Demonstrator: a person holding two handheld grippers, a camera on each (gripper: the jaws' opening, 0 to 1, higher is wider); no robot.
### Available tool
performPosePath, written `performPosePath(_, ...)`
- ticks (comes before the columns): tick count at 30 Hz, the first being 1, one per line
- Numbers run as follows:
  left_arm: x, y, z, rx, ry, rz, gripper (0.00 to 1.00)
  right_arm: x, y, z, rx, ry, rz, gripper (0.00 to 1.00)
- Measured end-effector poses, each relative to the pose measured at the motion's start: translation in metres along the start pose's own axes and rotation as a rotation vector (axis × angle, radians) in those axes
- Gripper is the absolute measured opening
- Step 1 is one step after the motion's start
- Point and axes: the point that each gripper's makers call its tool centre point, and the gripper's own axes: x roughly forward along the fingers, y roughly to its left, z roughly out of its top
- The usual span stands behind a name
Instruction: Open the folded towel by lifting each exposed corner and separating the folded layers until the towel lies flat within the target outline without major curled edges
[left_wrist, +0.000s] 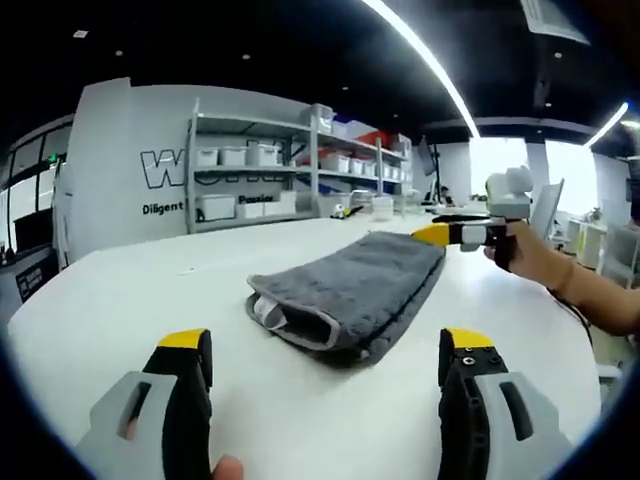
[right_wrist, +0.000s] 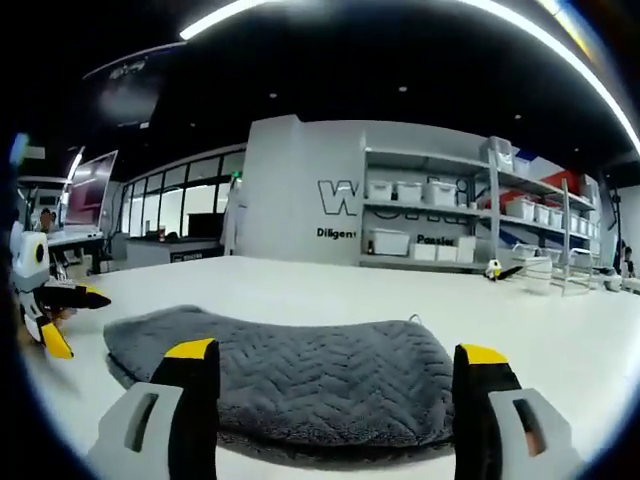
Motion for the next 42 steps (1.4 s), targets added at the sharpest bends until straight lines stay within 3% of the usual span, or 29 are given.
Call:
performPosePath(6,0.005,-0.016,-0.003,0.04,0.004,0.017,0.85,0.005,-0.002,-0.001,-0.007,0.007,0.004,0.98)
performPosePath(9,0.01,-0.023,-0.006,0.055,0.022,-0.001,0.81,0.018,-0.009,0.005,-0.028,0.009,-0.002,0.98)
performPosePath(13,0.017,-0.023,-0.005,0.077,0.029,0.003,0.76,0.024,-0.01,0.01,-0.048,-0.006,0.006,0.98)
performPosePath(19,0.023,-0.035,-0.005,0.058,0.037,-0.033,0.66,0.031,-0.02,0.016,-0.056,-0.011,-0.011,0.99)
performPosePath(26,0.021,-0.035,-0.015,0.081,0.085,-0.051,0.5,0.042,-0.02,0.017,-0.038,0.0,0.01,0.99)
performPosePath(32,0.021,-0.038,-0.017,0.171,0.101,-0.052,0.38,0.038,-0.018,0.015,-0.045,0.008,0.008,0.99)
performPosePath(42,0.03,-0.024,-0.018,0.24,0.133,-0.03,0.3,0.033,-0.013,0.012,-0.04,0.013,0.011,0.99)
